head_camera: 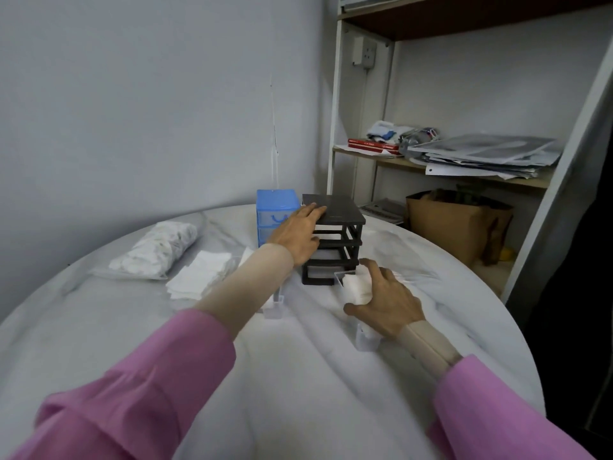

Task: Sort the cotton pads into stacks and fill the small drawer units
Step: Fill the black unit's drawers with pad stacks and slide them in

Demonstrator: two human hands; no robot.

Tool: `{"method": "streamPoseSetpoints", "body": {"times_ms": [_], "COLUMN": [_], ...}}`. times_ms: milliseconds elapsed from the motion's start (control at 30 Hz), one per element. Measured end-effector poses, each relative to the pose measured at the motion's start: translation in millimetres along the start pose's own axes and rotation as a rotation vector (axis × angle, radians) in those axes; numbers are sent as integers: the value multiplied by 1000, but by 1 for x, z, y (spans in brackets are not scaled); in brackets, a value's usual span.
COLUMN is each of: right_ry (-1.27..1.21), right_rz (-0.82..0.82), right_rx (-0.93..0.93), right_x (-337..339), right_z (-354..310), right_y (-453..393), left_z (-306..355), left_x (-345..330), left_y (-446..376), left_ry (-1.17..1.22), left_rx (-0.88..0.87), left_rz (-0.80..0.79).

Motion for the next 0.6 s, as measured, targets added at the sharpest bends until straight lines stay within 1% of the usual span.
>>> {"method": "streamPoseSetpoints", "body": {"times_ms": [267,433,533,600], "right_ry": [19,19,16,21], "right_rz": [144,242,268,270], "right_rx": [128,208,267,270], "right_x": [29,42,45,44], "right_z": [-18,-28,-48,-53], "right_y": [17,19,14,9], "left_z": [3,10,2,1], "left_x": [11,9,18,19], "left_y": [-3,-1,2,2], "left_ry": [-19,-29,-25,-5], "left_rx": [-6,-36,-39,-58], "left_rz": [100,74,68,35]}}
Point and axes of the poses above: each hand's wrist, its own y-axis away from the middle knuckle, its own x-axis out of the back of the hand, z = x × y, the point moved 7 cm from there along -y, towards the middle knuckle, and after that the axes turned 10 degrees about -y, right-handed, at the moved point
